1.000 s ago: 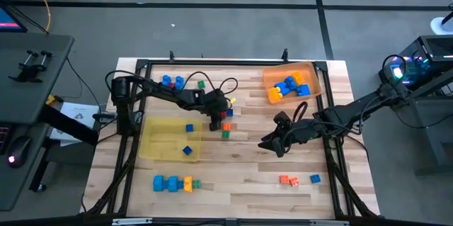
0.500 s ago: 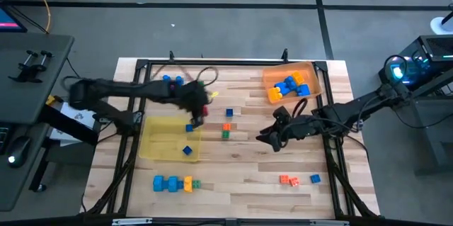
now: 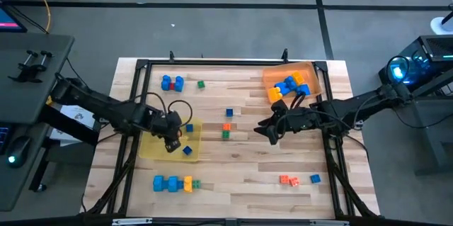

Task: Sort blocks by size
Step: Put the small red 4 stud game piece into the yellow bin, then put the blue 1 stud game piece into the yellow bin

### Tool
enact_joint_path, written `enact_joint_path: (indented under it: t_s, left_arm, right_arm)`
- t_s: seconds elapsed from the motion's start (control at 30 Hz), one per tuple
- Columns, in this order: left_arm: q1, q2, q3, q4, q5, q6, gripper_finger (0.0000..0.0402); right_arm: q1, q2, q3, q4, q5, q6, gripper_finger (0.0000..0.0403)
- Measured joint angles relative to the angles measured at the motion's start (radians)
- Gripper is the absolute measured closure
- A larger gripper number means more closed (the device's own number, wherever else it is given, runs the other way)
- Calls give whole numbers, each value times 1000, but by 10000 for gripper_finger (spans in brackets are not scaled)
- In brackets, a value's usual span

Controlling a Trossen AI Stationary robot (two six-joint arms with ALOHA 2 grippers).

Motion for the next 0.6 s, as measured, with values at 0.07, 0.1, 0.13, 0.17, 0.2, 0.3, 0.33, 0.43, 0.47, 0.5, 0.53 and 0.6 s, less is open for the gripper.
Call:
enact_joint_path:
  t_s: [0.07,0.1,0.13,0.17,0.2,0.3,0.33,0.43,0.47,0.5,0.53,0.6]
  left_arm:
    - [39,5,14,-21,53,17,154]
    - [61,7,26,-41,85,25,128]
    - [79,7,39,-65,122,25,106]
    - [94,7,53,-86,165,12,87]
    - [100,6,67,-106,202,-25,74]
    - [43,-4,101,-158,278,-212,60]
    - [-2,-8,116,-166,282,-296,61]
    - [-199,-5,172,-160,238,-579,68]
    - [-273,5,190,-161,217,-685,71]
    - [-340,23,205,-162,205,-791,73]
    - [-406,45,220,-165,196,-900,75]
    - [-531,108,248,-169,195,-1112,77]
  right_arm:
    - [0,0,0,0,-13,-13,192]
    - [0,0,0,0,-15,-18,192]
    - [0,0,0,0,-16,-22,192]
    - [0,0,0,0,-16,-24,192]
    - [0,0,0,0,-16,-24,192]
    - [0,0,0,0,-15,-49,192]
    - [0,0,0,0,-15,-59,192]
    - [0,0,0,-1,-15,-88,192]
    - [0,0,0,-2,-15,-100,192]
    - [0,0,0,-3,-15,-110,192]
    - [0,0,0,-7,-14,-116,192]
    - [0,0,0,-14,-13,-129,192]
